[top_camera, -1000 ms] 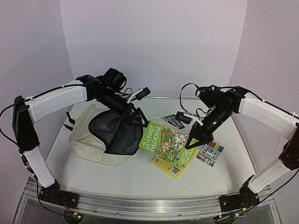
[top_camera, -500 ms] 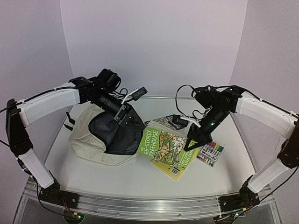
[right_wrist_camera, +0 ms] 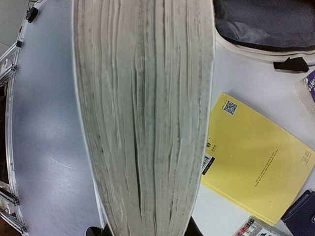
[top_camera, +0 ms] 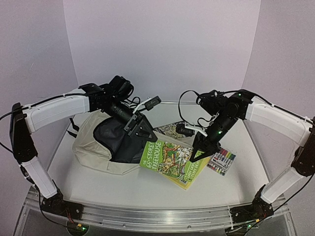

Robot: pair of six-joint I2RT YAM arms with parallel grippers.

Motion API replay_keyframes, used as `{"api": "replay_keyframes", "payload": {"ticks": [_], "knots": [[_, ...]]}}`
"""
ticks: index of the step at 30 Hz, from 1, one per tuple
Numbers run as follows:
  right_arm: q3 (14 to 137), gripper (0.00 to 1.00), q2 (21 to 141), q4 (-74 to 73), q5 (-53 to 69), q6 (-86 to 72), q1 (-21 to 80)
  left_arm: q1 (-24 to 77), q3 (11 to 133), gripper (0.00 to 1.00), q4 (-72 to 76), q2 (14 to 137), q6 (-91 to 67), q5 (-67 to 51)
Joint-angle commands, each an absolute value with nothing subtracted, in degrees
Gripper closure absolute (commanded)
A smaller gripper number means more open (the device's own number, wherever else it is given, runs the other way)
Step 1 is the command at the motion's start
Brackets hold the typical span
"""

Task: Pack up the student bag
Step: Pick up the book from the center of the board.

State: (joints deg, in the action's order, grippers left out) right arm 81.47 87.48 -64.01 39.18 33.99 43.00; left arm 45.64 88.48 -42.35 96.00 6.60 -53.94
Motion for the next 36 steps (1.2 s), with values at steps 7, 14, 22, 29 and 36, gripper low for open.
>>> {"api": "replay_keyframes", "payload": {"ticks": [7,14,22,29,36], "knots": [[85.36,1.0,88.57,-62.84,40.84,34.1,44.04,47.63,87.73,0.12,-39.64,96.75,7.07,-58.51],[88.31,0.99,89.2,-62.86,42.65,32.93,44.04,47.73,87.8,0.41,-38.1,97.12,6.23,-57.35],[91.92,0.87,90.46,-62.71,43.05,30.84,44.03,47.66,87.3,0.72,-36.35,96.29,5.62,-57.1],[100.08,0.21,91.15,-53.11,42.52,14.23,35.94,42.84,77.5,1.0,-13.23,88.96,-13.04,-49.76],[91.54,0.02,85.7,-25.53,38.11,-13.69,26.97,34.54,65.59,1.0,20.56,81.39,-36.65,-37.58]]}}
